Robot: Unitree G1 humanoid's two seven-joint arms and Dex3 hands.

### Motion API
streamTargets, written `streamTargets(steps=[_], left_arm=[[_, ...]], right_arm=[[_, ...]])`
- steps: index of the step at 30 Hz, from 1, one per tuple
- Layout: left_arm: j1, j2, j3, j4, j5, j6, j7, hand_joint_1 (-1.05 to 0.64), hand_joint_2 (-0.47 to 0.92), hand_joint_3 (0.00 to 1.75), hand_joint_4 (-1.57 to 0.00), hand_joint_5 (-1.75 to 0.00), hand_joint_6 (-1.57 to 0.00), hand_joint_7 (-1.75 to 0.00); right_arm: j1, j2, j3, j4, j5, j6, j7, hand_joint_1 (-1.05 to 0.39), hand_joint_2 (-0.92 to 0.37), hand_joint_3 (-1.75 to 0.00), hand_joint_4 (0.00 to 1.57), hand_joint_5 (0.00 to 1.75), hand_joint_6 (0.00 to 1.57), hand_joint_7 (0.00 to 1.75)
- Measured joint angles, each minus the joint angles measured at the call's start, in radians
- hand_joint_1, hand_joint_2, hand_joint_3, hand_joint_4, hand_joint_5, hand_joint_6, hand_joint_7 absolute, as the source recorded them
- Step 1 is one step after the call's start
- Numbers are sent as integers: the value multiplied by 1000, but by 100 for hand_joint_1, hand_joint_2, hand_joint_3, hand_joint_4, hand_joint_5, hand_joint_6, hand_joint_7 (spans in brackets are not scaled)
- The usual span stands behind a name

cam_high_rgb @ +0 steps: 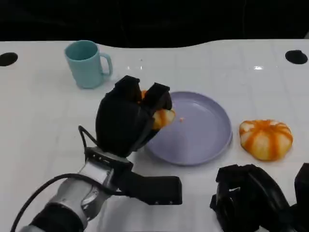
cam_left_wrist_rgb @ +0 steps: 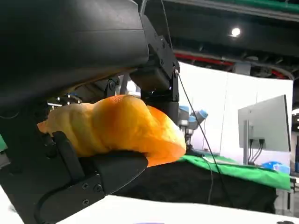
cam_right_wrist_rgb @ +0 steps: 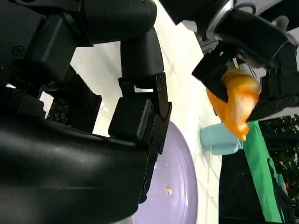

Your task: Grasp the bread from the table and place it into the plate.

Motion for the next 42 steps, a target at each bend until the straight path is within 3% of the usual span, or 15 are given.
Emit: streamTargets(steps=[7, 11, 14, 16, 19, 21, 24, 25, 26, 28, 31, 33, 36, 42], left_arm=[[-81, -65, -8, 144, -32, -47, -10, -29, 13, 157, -111, -175, -86, -175], [-131, -97, -21, 229, -55, -91, -36, -31, 18, 161, -108, -175, -85, -175], [-167, -110, -20, 270, -97, -106, -111, -31, 21, 153, -99, -175, -78, -170], [-182, -113, -19, 291, -120, -114, -158, -31, 28, 142, -93, -175, -78, -159], [-188, -113, -15, 312, -156, -139, -232, -36, 40, 115, -83, -156, -73, -121], [-195, -111, -15, 321, -169, -143, -290, -39, 47, 98, -76, -156, -68, -98], [-204, -108, -20, 322, -174, -137, -337, -47, 62, 66, -60, -160, -44, -80], [-207, -108, -26, 322, -173, -131, -351, -50, 70, 52, -53, -153, -34, -80], [-209, -108, -30, 322, -173, -125, -368, -57, 82, 32, -41, -135, -23, -75], [-214, -109, -38, 321, -173, -105, -424, -62, 90, 21, -31, -122, -15, -70], [-216, -111, -46, 313, -173, -65, -495, -73, 92, 21, -15, -104, -4, -61], [-216, -110, -51, 301, -173, -46, -534, -84, 92, 26, -3, -94, -1, -47], [-219, -108, -67, 284, -170, -24, -600, -96, 92, 32, 0, -68, 0, -27], [-220, -91, -78, 228, -160, 23, -720, -104, 92, 36, 0, -63, 0, -26]], right_arm=[[-2, 1, -1, 5, 4, -5, 12, -105, -2, -144, 149, 138, 157, 99], [-3, 1, 0, 5, 4, -4, 12, -105, 0, -147, 150, 138, 157, 101], [-3, 2, 2, 5, 3, -5, 12, -105, 0, -147, 150, 137, 157, 102], [-3, 2, 2, 5, 2, -5, 11, -105, 0, -147, 151, 137, 157, 102], [-3, 2, 4, 5, -1, -5, 8, -105, 0, -148, 151, 137, 157, 103], [-3, 2, 9, 5, -4, -7, 6, -105, 0, -148, 150, 136, 157, 102], [-2, 2, 15, 5, -4, -16, 8, -105, -1, -146, 149, 135, 157, 100], [-2, 2, 15, 5, -4, -17, 11, -105, -1, -146, 149, 136, 157, 100], [-1, 2, 15, 5, -4, -17, 12, -105, 1, -148, 150, 136, 157, 100], [0, 0, 16, 5, -4, -17, 12, -105, 2, -149, 150, 136, 157, 100], [1, -5, 20, 4, -4, -17, 13, -105, 2, -150, 150, 136, 157, 100], [5, -6, 22, 2, -4, -17, 13, -105, 3, -150, 151, 136, 157, 100], [11, -7, 23, 0, -3, -17, 13, -105, 4, -150, 152, 135, 157, 101], [13, -8, 22, 0, -1, -17, 14, -105, 4, -149, 152, 135, 157, 102]])
